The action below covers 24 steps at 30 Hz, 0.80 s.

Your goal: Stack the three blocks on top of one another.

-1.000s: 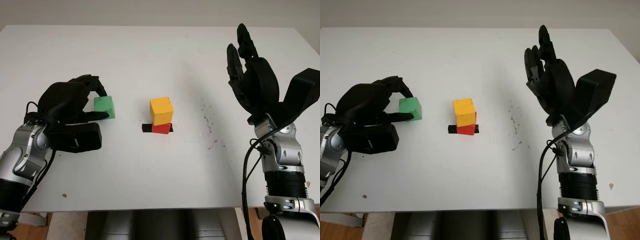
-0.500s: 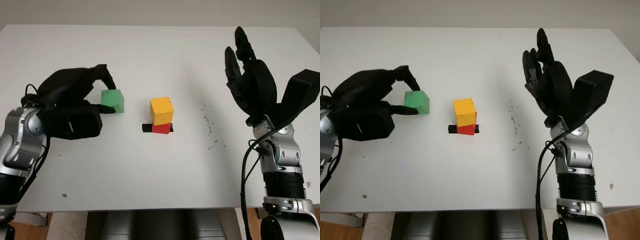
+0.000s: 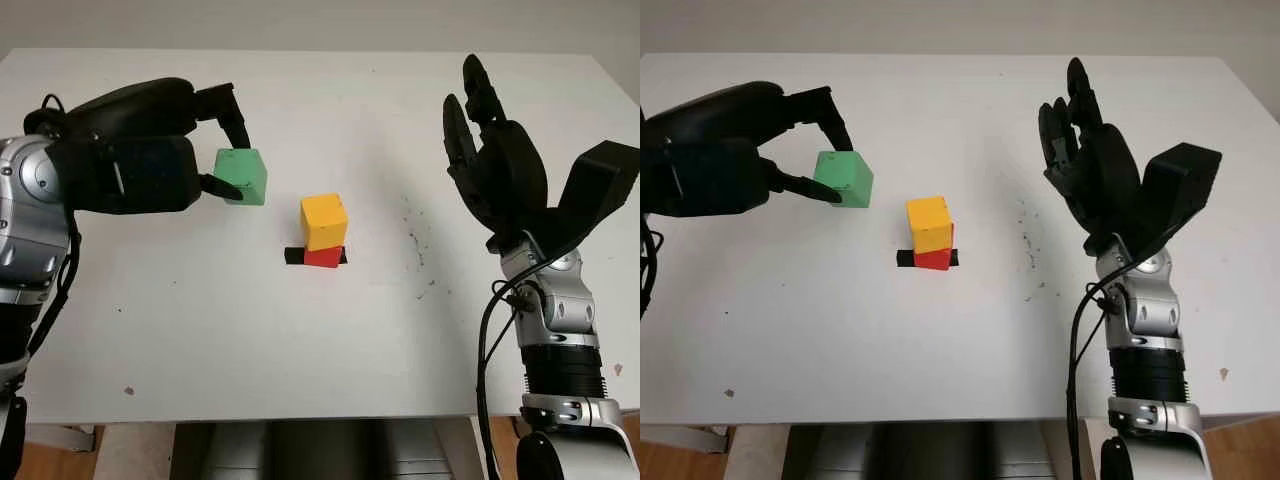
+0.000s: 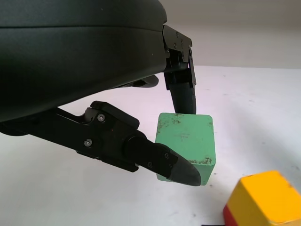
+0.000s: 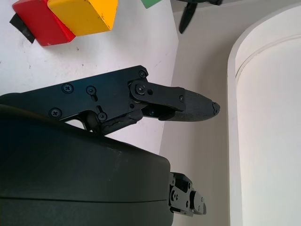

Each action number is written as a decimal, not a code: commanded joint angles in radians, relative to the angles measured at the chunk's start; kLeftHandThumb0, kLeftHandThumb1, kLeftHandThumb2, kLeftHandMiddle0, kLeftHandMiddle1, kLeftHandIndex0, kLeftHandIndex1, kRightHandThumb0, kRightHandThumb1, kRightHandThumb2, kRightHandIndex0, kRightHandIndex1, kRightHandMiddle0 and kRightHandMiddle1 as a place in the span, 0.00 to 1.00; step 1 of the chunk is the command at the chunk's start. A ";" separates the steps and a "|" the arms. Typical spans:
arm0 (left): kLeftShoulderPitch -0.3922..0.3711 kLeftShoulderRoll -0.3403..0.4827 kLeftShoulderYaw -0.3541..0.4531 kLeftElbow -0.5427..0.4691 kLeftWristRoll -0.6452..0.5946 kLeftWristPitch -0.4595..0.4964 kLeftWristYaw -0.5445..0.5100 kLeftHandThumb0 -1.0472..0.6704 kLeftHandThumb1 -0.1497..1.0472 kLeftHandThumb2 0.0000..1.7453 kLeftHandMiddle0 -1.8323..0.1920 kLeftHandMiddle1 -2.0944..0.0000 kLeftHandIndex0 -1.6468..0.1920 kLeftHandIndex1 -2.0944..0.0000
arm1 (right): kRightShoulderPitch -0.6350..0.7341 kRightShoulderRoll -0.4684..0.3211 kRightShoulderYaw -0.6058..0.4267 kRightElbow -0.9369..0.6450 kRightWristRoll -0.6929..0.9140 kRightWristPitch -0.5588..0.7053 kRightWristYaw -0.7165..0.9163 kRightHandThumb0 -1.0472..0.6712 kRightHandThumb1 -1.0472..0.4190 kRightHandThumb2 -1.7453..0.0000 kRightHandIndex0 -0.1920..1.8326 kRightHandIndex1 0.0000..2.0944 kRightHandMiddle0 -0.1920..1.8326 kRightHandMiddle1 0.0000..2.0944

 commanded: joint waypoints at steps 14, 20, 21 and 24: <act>-0.265 -0.135 -0.077 0.094 -0.118 0.170 -0.112 0.32 0.95 0.03 0.76 0.97 0.73 0.18 | -0.011 0.020 0.019 0.006 -0.009 0.020 -0.021 0.28 0.00 0.72 0.00 0.00 0.00 0.00; -0.260 -0.183 -0.102 0.082 -0.109 0.236 -0.087 0.30 0.96 0.03 0.75 0.97 0.72 0.13 | 0.003 0.018 0.019 0.009 -0.008 0.014 -0.004 0.28 0.00 0.73 0.00 0.00 0.00 0.00; -0.257 -0.187 -0.108 0.083 -0.105 0.239 -0.083 0.29 0.96 0.03 0.75 0.97 0.72 0.13 | 0.003 0.017 0.018 0.010 -0.008 0.013 -0.002 0.28 0.00 0.73 0.00 0.00 0.00 0.00; -0.244 -0.200 -0.120 0.085 -0.099 0.229 -0.067 0.32 0.95 0.03 0.72 0.96 0.73 0.14 | 0.005 0.017 0.012 0.008 -0.008 0.020 -0.009 0.28 0.00 0.74 0.00 0.00 0.00 0.00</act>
